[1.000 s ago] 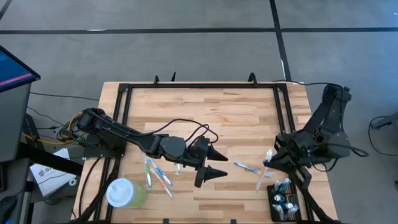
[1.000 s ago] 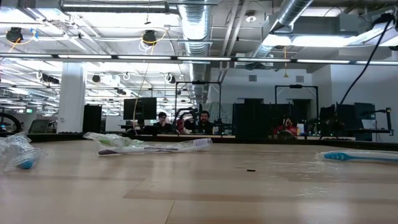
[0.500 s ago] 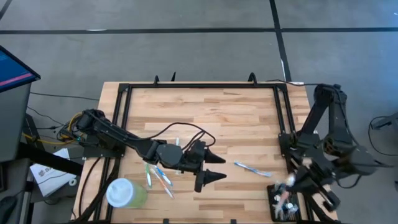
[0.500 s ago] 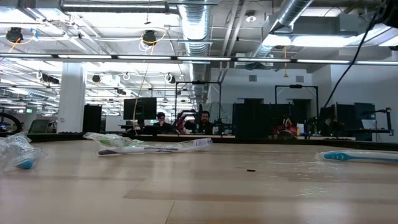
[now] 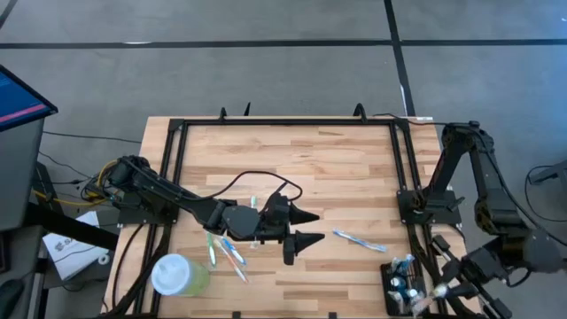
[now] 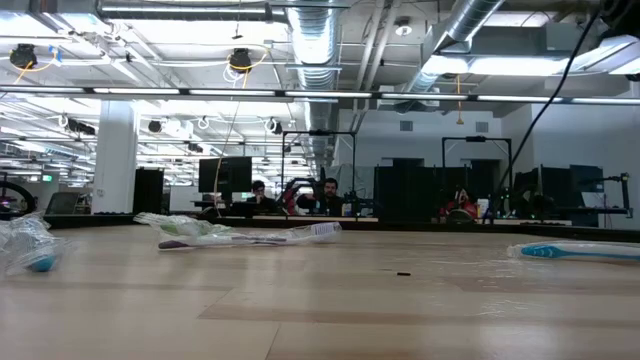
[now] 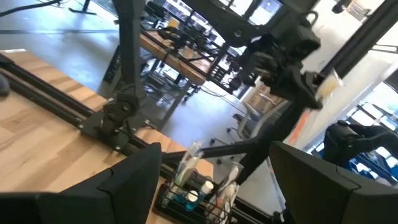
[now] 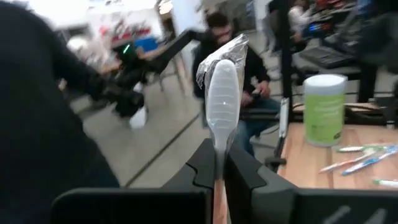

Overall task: Pick & Place toothbrushing station
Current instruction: Put the top orange toothbrush into the black organizer

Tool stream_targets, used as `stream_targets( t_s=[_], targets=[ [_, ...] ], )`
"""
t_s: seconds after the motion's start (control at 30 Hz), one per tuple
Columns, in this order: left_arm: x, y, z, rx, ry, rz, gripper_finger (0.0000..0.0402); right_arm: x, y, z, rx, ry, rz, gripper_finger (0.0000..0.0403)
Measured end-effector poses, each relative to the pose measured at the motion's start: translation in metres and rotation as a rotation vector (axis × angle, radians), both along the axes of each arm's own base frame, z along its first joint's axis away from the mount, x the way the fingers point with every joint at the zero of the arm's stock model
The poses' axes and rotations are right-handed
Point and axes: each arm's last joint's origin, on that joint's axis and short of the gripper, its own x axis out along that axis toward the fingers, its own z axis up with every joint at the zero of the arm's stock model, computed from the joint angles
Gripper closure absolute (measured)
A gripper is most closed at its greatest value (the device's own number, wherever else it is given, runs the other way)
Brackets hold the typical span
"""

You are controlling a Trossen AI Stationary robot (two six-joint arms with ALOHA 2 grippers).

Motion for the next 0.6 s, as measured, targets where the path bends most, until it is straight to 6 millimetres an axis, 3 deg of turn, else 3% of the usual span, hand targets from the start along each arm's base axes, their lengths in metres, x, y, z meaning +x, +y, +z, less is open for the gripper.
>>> stream_targets(
  t_s=[0.2, 0.4, 0.6],
  targets=[
    [0.0, 0.001, 0.0, -0.002, -0.001, 0.032, 0.0106, -0.006, -0.004, -0.009, -0.125, 0.03, 0.159, 0.0395],
    [0.0, 0.001, 0.0, -0.022, -0.002, 0.045, 0.0106, -0.006, -0.015, -0.005, -0.108, 0.077, 0.288, 0.0395],
    [0.0, 0.002, 0.0, -0.045, -0.005, 0.058, 0.0106, -0.003, -0.021, -0.004, -0.125, 0.077, 0.296, 0.0394]
  ],
)
